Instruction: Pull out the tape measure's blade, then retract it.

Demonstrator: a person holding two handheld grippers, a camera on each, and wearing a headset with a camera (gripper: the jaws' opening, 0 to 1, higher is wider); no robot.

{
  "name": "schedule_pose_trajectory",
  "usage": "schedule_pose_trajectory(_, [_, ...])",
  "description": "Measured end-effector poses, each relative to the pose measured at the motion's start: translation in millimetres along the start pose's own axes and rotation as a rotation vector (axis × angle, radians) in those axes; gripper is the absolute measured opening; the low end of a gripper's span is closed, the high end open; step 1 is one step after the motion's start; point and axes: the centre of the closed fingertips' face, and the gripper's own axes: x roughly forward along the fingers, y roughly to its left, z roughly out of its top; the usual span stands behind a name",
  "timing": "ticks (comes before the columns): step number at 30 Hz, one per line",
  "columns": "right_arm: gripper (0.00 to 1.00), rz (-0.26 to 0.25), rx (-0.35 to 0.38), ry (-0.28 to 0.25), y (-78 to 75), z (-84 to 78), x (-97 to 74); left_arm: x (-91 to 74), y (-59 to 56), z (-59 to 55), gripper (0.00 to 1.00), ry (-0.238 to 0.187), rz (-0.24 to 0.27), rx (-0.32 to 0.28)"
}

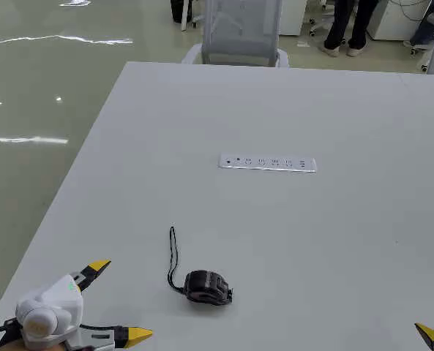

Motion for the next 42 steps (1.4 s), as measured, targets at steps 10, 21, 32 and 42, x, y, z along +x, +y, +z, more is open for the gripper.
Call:
schedule_pose_trajectory(10, [0.98, 0.029, -0.016, -0.001, 4.7, 7.3, 10.6, 30.4, -3.1, 16.3, 0.96, 0.026, -0.069, 0.073])
schedule_pose_trajectory(21, [0.97, 0.071, -0.035, -0.008, 15.4, 16.8, 25.0, 56.4, -9.0, 18.4, 0.92, 0.082, -0.139, 0.117])
schedule_pose_trajectory(32, [0.95, 0.104, -0.047, -0.014, 23.9, 21.1, 36.3, 76.7, -17.7, 19.7, 0.83, 0.161, -0.203, 0.225])
schedule_pose_trajectory(42, [0.94, 0.146, -0.067, -0.012, 32.6, 26.1, 48.1, 100.6, -29.4, 19.9, 0.72, 0.244, -0.292, 0.342])
